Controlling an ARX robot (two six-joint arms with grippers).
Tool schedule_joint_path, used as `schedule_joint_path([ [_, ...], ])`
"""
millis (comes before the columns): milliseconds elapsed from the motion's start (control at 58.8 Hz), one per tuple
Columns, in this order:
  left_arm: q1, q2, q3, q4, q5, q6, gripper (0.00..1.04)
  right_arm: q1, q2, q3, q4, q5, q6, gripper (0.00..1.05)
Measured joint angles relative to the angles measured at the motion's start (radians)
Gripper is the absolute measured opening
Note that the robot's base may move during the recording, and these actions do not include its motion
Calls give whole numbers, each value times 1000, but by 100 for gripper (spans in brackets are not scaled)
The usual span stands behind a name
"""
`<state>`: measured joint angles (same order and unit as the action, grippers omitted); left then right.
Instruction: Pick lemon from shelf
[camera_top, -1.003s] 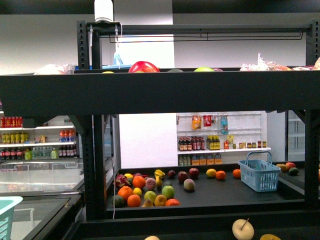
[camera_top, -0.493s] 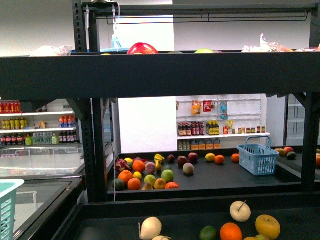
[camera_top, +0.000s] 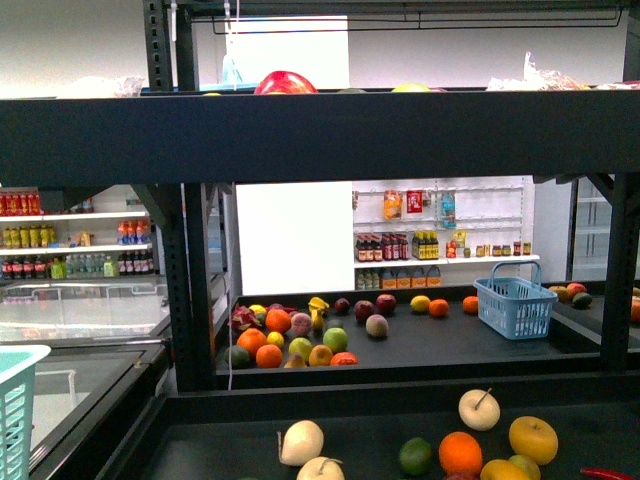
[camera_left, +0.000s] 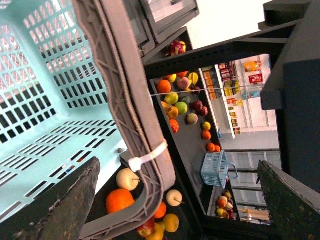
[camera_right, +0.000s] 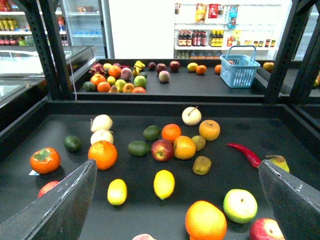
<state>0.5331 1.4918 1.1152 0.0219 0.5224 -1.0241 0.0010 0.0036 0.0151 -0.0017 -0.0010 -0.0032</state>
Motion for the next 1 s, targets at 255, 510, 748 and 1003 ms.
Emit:
schedule_joint_path([
  [255,1,114,56,57,5,-118,97,0,0,0,0,0,0,97],
  [510,13,224,128,137,-3,-232,97,0,0,0,0,0,0,97],
  [748,16,305,160,189,-26,-292,97,0,0,0,0,0,0,97],
  [1003,16,333,173,214,-49,-307,58,0,0,0,0,0,0,97],
])
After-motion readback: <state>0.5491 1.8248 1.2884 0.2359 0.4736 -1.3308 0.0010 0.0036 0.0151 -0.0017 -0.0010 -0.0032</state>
